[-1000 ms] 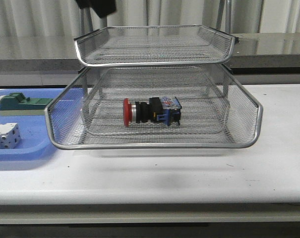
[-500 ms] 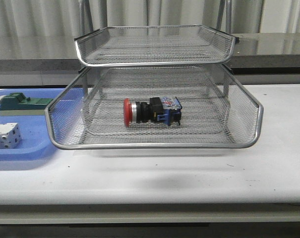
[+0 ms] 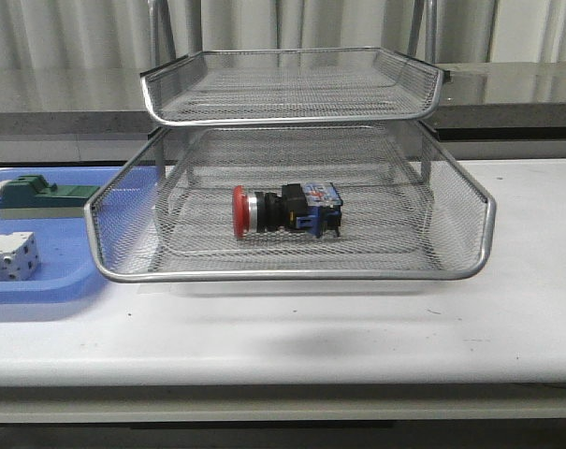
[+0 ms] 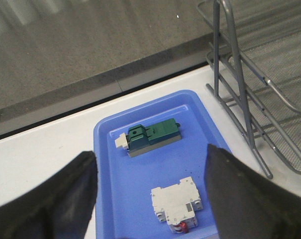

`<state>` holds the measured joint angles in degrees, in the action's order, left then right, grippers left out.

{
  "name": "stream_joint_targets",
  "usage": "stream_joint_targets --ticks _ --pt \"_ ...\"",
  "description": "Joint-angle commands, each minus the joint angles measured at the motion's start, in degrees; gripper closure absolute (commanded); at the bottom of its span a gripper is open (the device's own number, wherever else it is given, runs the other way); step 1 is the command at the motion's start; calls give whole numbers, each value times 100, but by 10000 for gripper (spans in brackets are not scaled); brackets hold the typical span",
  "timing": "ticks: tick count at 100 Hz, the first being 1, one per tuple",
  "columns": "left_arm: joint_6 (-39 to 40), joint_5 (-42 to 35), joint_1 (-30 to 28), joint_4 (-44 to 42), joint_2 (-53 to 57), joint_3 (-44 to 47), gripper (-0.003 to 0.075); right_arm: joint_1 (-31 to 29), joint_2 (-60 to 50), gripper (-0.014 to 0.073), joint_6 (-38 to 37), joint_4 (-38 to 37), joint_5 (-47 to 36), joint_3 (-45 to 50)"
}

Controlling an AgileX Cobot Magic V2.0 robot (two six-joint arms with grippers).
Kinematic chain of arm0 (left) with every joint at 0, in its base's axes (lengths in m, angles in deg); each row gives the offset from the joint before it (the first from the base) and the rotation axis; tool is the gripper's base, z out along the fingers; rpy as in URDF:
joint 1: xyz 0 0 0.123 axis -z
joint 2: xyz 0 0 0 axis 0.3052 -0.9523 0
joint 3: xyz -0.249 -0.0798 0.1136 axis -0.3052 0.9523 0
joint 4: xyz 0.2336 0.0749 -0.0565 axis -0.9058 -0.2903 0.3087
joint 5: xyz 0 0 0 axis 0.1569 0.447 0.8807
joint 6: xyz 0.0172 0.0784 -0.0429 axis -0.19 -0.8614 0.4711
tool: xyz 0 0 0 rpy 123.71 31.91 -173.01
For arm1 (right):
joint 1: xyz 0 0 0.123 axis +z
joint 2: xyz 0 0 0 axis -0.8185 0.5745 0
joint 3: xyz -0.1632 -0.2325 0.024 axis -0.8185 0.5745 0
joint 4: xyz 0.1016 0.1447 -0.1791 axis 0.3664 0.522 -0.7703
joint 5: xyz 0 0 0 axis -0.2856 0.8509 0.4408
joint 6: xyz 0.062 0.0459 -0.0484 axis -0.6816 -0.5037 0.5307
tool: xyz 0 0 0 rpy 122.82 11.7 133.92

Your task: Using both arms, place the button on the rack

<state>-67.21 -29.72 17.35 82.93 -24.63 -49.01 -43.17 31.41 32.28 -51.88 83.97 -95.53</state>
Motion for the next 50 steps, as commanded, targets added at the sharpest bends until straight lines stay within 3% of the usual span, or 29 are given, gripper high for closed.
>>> stream_joint_targets --ticks 1,24,50 --pt "61 -1044 -25 312 541 527 280 -9 22 664 7 -137 -282 -177" --pt "61 -1668 -25 757 1816 2016 280 -9 22 664 7 -137 -282 -177" --pt "61 -1898 -25 899 2481 2435 281 -9 22 664 7 -137 -282 -177"
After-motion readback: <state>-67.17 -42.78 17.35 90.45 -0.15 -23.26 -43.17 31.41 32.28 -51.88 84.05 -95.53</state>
